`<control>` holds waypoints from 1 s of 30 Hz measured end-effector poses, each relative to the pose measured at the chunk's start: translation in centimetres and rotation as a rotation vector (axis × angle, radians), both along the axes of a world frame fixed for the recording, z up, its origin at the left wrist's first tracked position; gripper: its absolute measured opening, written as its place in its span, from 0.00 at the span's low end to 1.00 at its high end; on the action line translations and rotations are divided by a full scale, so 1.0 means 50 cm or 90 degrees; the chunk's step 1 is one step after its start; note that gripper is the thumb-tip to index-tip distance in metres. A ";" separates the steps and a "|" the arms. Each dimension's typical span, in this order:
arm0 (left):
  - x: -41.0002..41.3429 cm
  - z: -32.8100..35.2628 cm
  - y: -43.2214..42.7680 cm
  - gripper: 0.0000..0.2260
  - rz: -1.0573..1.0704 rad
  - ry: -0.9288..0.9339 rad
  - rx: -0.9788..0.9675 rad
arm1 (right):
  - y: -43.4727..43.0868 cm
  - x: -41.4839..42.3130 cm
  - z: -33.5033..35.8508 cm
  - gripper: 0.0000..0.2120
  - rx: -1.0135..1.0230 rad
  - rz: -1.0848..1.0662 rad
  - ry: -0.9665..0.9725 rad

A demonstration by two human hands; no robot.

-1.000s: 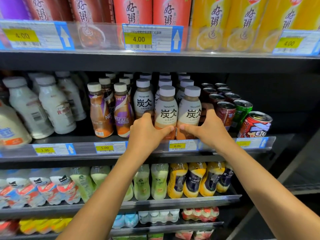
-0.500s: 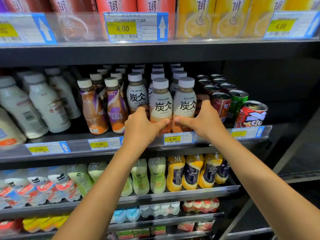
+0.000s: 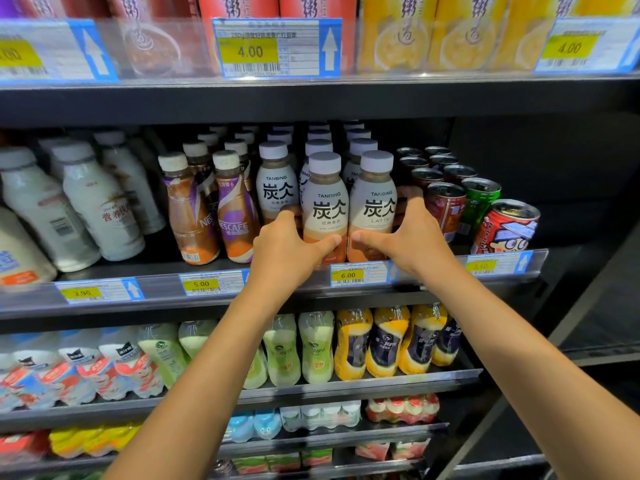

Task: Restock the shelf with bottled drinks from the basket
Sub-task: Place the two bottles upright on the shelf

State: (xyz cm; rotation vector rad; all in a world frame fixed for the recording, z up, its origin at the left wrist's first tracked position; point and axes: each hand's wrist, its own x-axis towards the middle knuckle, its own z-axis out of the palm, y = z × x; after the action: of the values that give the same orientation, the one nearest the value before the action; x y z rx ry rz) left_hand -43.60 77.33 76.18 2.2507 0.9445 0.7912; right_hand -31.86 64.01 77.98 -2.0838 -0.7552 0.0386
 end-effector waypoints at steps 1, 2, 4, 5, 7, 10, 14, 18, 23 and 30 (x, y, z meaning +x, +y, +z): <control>0.000 0.000 0.000 0.26 -0.002 -0.001 0.001 | 0.000 0.000 -0.001 0.32 -0.002 0.000 0.000; -0.001 0.000 0.000 0.26 -0.003 -0.001 0.001 | 0.000 0.001 -0.002 0.32 -0.003 0.000 0.001; -0.001 0.000 0.001 0.25 -0.005 -0.001 0.001 | 0.000 0.001 -0.001 0.32 -0.004 0.000 0.003; -0.001 -0.001 0.002 0.26 -0.008 -0.004 0.001 | 0.000 0.002 -0.002 0.32 -0.007 -0.001 0.000; -0.001 -0.002 0.002 0.26 -0.013 -0.011 0.003 | 0.001 0.003 -0.005 0.31 -0.012 -0.002 -0.005; 0.000 -0.003 0.002 0.27 -0.015 -0.013 0.001 | 0.001 0.008 -0.010 0.31 -0.020 -0.008 -0.016; -0.007 0.004 0.002 0.31 -0.037 -0.010 0.003 | -0.007 -0.005 -0.017 0.39 0.030 -0.048 -0.067; -0.069 0.027 0.023 0.23 -0.022 -0.085 0.062 | -0.012 -0.073 -0.021 0.25 0.241 -0.036 -0.301; -0.186 0.056 0.129 0.13 0.155 -0.190 0.094 | 0.072 -0.184 0.005 0.10 0.246 0.083 -0.339; -0.211 0.036 0.219 0.32 0.252 0.056 -0.014 | 0.229 -0.238 0.006 0.28 -0.069 -0.010 -0.194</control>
State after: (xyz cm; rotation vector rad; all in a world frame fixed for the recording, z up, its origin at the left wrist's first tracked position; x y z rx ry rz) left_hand -54.13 88.28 77.98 2.1206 1.4610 0.8448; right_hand -43.75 75.48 78.28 -2.2268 -0.9362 -0.2566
